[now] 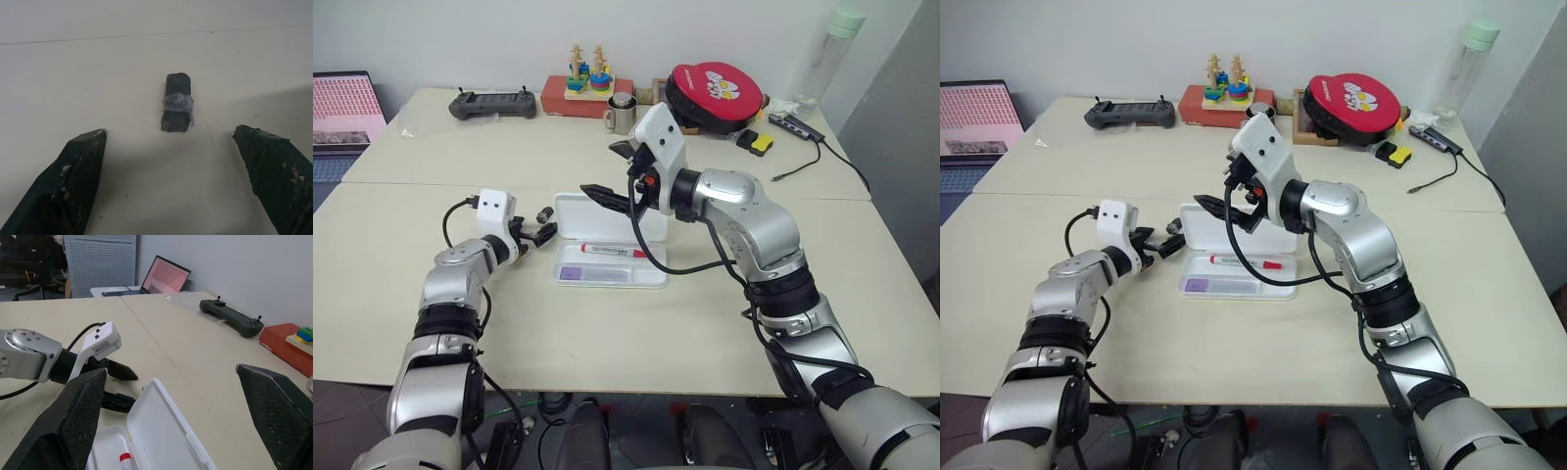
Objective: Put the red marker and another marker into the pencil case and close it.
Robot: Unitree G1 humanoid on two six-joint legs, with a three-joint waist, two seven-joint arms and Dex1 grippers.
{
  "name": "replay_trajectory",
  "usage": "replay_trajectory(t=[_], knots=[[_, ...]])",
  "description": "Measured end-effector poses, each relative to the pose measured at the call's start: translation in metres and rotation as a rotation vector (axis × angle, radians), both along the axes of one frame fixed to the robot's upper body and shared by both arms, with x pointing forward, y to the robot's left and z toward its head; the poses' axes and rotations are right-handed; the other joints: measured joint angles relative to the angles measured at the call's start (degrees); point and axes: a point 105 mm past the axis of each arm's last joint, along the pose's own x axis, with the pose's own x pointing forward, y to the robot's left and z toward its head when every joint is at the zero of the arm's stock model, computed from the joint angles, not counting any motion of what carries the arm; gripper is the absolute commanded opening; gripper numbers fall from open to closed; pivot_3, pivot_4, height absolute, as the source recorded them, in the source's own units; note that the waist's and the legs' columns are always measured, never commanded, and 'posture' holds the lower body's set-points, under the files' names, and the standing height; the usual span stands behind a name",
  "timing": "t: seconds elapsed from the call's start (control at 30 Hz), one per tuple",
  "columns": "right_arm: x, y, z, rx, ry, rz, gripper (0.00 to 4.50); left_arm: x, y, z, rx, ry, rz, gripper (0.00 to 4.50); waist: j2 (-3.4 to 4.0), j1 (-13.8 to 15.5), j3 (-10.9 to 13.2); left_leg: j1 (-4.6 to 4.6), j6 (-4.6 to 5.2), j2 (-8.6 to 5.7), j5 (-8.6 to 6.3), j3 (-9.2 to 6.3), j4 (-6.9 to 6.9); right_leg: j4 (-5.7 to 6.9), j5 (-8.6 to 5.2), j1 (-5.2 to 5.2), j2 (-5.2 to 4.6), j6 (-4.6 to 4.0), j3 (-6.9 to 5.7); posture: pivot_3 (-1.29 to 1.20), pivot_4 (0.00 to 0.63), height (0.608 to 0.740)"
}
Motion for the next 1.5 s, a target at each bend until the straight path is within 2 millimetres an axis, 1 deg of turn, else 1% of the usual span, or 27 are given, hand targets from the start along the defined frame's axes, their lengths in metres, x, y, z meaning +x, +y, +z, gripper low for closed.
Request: replay_trajectory(t=[0.03, 0.1, 0.13, 0.3, 0.33, 0.63, 0.7, 0.73, 0.93, 1.03, 1.07, 1.1, 1.17, 1.2, 1.23, 1.27, 1.3, 1.33, 1.37, 1.4, 1.43, 1.47, 1.5], knots=[[0.000, 0.000, 0.000, 0.000, -0.001, -0.002, 4.45, 0.003, -0.003, 0.000, 0.000, -0.002, -0.004, 4.50, 0.00, 0.00, 0.00, 0.00, 0.00, -0.01, 0.00, 0.00, 0.03, -0.02, 0.01, 0.01, 0.00, 0.02, 0.02, 0.00, 0.150, 0.740], [0.001, -0.001, 0.000, -0.002, -0.002, -0.009, 4.50, 0.007, -0.007, 0.000, 0.010, -0.008, -0.012, 4.10, 0.00, 0.03, 0.00, -0.01, 0.00, -0.01, 0.01, -0.04, 0.04, 0.00, 0.02, 0.02, -0.01, 0.03, -0.02, 0.00, 0.150, 0.740], [0.001, -0.001, 0.000, -0.002, -0.002, -0.009, 4.50, 0.008, -0.007, -0.001, 0.020, -0.007, -0.012, 4.01, 0.00, 0.04, 0.00, -0.01, 0.00, -0.01, 0.01, -0.05, 0.04, 0.00, 0.01, 0.02, -0.01, 0.03, -0.03, 0.00, 0.150, 0.740], [0.001, -0.001, 0.000, -0.005, -0.003, -0.010, 4.50, 0.011, -0.010, -0.001, 0.017, -0.019, -0.019, 3.03, 0.00, 0.04, 0.00, -0.01, 0.00, -0.03, 0.01, -0.05, 0.05, -0.01, 0.02, 0.04, -0.02, 0.03, -0.02, 0.00, 0.150, 0.740], [0.001, -0.002, 0.000, -0.005, -0.004, -0.012, 4.50, 0.011, -0.011, -0.002, 0.016, -0.020, -0.025, 2.92, 0.00, 0.04, 0.00, -0.02, 0.00, -0.04, 0.01, -0.05, 0.05, -0.01, 0.02, 0.04, -0.02, 0.03, -0.02, 0.00, 0.150, 0.740], [0.003, -0.003, 0.001, -0.001, -0.009, -0.026, 4.50, 0.011, -0.014, -0.003, 0.008, -0.027, -0.035, 1.12, 0.00, 0.02, 0.00, -0.03, 0.00, -0.04, 0.01, -0.06, 0.04, -0.01, 0.02, 0.03, -0.02, 0.03, -0.02, 0.00, 0.150, 0.740], [0.003, -0.003, 0.001, -0.002, -0.009, -0.027, 4.50, 0.011, -0.014, -0.003, 0.008, -0.028, -0.031, 0.62, 0.00, 0.02, 0.00, -0.03, 0.00, -0.04, 0.01, -0.06, 0.04, -0.01, 0.02, 0.03, -0.02, 0.03, -0.02, 0.00, 0.150, 0.740], [0.003, -0.003, 0.001, -0.003, -0.009, -0.028, 4.50, 0.011, -0.013, -0.003, 0.008, -0.030, -0.029, 0.49, 0.00, 0.01, 0.00, -0.03, 0.00, -0.04, 0.01, -0.06, 0.04, -0.01, 0.02, 0.03, -0.02, 0.03, -0.02, 0.00, 0.150, 0.740], [0.004, -0.005, 0.000, -0.009, -0.010, -0.029, 4.50, 0.009, -0.011, -0.004, -0.002, -0.039, -0.019, 0.41, 0.00, -0.12, 0.00, -0.03, 0.00, -0.04, 0.01, -0.05, 0.04, -0.01, 0.02, 0.03, -0.02, 0.03, -0.01, 0.00, 0.150, 0.740], [0.004, -0.009, -0.001, -0.020, -0.011, -0.027, 4.50, 0.008, 0.000, -0.003, -0.023, -0.063, 0.044, 0.40, 0.00, -0.14, 0.00, -0.03, 0.00, -0.03, 0.01, -0.06, 0.04, -0.01, 0.02, 0.02, -0.02, 0.03, -0.02, 0.00, 0.150, 0.740], [0.002, -0.012, -0.001, -0.014, -0.011, -0.019, 4.50, 0.007, 0.004, 0.002, -0.066, -0.094, 0.071, 0.40, 0.00, -0.16, 0.00, -0.04, 0.00, -0.02, 0.01, -0.06, 0.03, -0.01, 0.02, 0.01, -0.02, 0.03, -0.02, 0.00, 0.150, 0.740], [0.000, -0.019, -0.002, 0.002, -0.004, -0.008, 4.50, 0.006, 0.006, 0.015, -0.119, -0.158, 0.079, 0.40, -0.01, -0.14, 0.01, -0.18, -0.01, -0.02, 0.01, -0.09, 0.05, -0.02, 0.02, -0.04, -0.02, 0.02, -0.06, 0.00, 0.150, 0.740], [-0.001, -0.032, -0.004, 0.015, 0.010, -0.008, 4.50, 0.003, 0.003, 0.054, -0.190, -0.310, 0.042, 0.40, -0.01, 0.04, 0.01, -0.28, -0.03, -0.03, 0.03, -0.15, 0.05, -0.05, 0.03, -0.07, -0.03, 0.02, -0.14, 0.00, 0.150, 0.740], [-0.004, -0.038, -0.003, 0.018, 0.008, 0.007, 4.50, -0.003, -0.003, 0.081, -0.228, -0.407, -0.010, 0.40, -0.01, 0.20, 0.01, -0.30, -0.06, -0.06, 0.05, -0.19, 0.05, -0.05, 0.03, -0.04, -0.07, 0.02, -0.19, 0.00, 0.150, 0.740], [-0.007, -0.041, -0.002, 0.016, 0.004, 0.015, 4.50, -0.005, -0.008, 0.093, -0.244, -0.447, -0.042, 0.40, -0.01, 0.27, 0.01, -0.34, -0.07, -0.08, 0.05, -0.22, 0.05, -0.06, 0.03, -0.04, -0.09, 0.02, -0.21, 0.00, 0.150, 0.740], [-0.012, -0.048, -0.002, 0.016, -0.001, 0.033, 4.50, -0.014, -0.019, 0.118, -0.277, -0.526, -0.120, 0.40, -0.01, 0.30, 0.01, -0.30, -0.07, -0.15, 0.05, -0.24, 0.07, -0.09, 0.03, 0.02, -0.14, 0.02, -0.22, 0.00, 0.150, 0.740], [-0.017, -0.056, -0.003, 0.006, -0.004, 0.045, 4.50, -0.025, -0.033, 0.138, -0.308, -0.582, -0.216, 0.40, -0.01, 0.28, 0.01, -0.32, -0.07, -0.18, 0.05, -0.25, 0.07, -0.10, 0.03, 0.04, -0.17, 0.02, -0.23, 0.00, 0.150, 0.740], [-0.018, -0.063, -0.007, 0.005, 0.010, 0.043, 4.50, -0.035, -0.043, 0.149, -0.319, -0.616, -0.289, 0.40, -0.01, 0.18, 0.01, -0.28, -0.07, -0.19, 0.04, -0.24, 0.07, -0.12, 0.03, 0.10, -0.19, 0.02, -0.22, 0.00, 0.150, 0.740], [-0.018, -0.069, -0.009, -0.001, 0.020, 0.033, 4.50, -0.041, -0.050, 0.156, -0.324, -0.632, -0.336, 0.40, 0.01, -0.03, 0.02, -0.24, -0.06, -0.20, 0.04, -0.23, 0.07, -0.10, 0.02, 0.09, -0.20, 0.02, -0.20, 0.00, 0.150, 0.740], [-0.018, -0.074, -0.012, -0.009, 0.031, 0.025, 4.50, -0.047, -0.058, 0.158, -0.324, -0.629, -0.385, 0.40, 0.02, -0.13, 0.02, -0.19, -0.06, -0.18, 0.05, -0.23, 0.07, -0.05, 0.02, 0.09, -0.18, 0.02, -0.20, 0.00, 0.150, 0.740], [-0.020, -0.079, -0.016, -0.028, 0.041, 0.026, 4.50, -0.053, -0.067, 0.155, -0.307, -0.609, -0.440, 0.40, 0.02, -0.20, 0.02, -0.14, -0.06, -0.17, 0.05, -0.24, 0.07, -0.04, 0.02, 0.11, -0.15, 0.03, -0.20, 0.00, 0.150, 0.740], [-0.023, -0.084, -0.022, -0.048, 0.057, 0.030, 4.50, -0.058, -0.078, 0.150, -0.294, -0.575, -0.502, 0.40, 0.02, -0.26, 0.02, -0.11, -0.05, -0.17, 0.05, -0.24, 0.07, -0.03, 0.02, 0.13, -0.15, 0.03, -0.19, 0.00, 0.150, 0.740], [-0.031, -0.092, -0.032, -0.084, 0.079, 0.039, 4.50, -0.067, -0.101, 0.134, -0.208, -0.491, -0.635, 0.40, 0.02, -0.31, 0.02, -0.11, -0.05, -0.16, 0.05, -0.25, 0.07, -0.05, 0.01, 0.13, -0.13, 0.04, -0.19, 0.00, 0.150, 0.740]])
